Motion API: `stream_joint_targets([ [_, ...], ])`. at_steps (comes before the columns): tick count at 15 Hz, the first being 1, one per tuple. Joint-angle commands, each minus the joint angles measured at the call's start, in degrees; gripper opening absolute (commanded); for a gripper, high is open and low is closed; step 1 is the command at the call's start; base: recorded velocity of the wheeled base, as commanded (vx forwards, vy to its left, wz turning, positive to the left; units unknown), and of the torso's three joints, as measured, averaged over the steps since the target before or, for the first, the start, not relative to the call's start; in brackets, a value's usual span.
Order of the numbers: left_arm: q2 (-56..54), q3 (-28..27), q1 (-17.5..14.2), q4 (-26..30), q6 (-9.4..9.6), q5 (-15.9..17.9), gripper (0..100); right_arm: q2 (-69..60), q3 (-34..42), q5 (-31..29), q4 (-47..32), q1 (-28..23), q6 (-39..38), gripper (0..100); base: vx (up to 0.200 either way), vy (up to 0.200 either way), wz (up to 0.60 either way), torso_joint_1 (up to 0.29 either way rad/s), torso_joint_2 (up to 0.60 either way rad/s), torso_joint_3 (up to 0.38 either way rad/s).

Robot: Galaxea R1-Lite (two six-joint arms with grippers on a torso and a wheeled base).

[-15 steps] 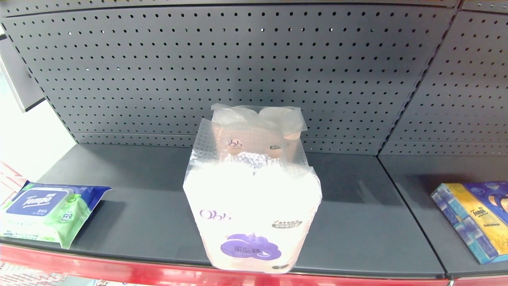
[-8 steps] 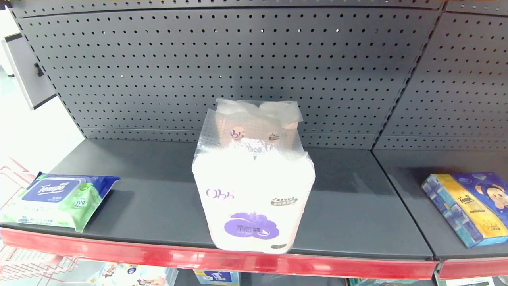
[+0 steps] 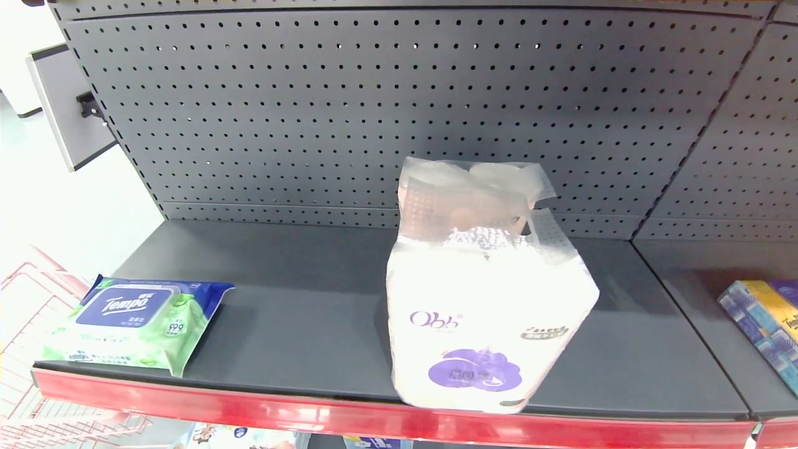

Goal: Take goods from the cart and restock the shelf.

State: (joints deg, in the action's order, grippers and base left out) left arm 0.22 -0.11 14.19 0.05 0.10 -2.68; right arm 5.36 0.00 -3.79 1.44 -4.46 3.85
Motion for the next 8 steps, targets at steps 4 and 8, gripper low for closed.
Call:
stream_joint_targets([
  [4,0.04,0.02,0.05,0.13,-0.01,-0.04,100,0.26,0.0,2.21,-1.88,-0.02,-0.25,100,0.0,0.0,0.0,0.0,0.0,0.0],
  [8,0.04,0.02,0.05,0.13,-0.1,-0.04,100,0.35,0.0,2.56,-1.88,0.16,-0.69,100,0.0,0.0,0.0,0.0,0.0,0.0],
])
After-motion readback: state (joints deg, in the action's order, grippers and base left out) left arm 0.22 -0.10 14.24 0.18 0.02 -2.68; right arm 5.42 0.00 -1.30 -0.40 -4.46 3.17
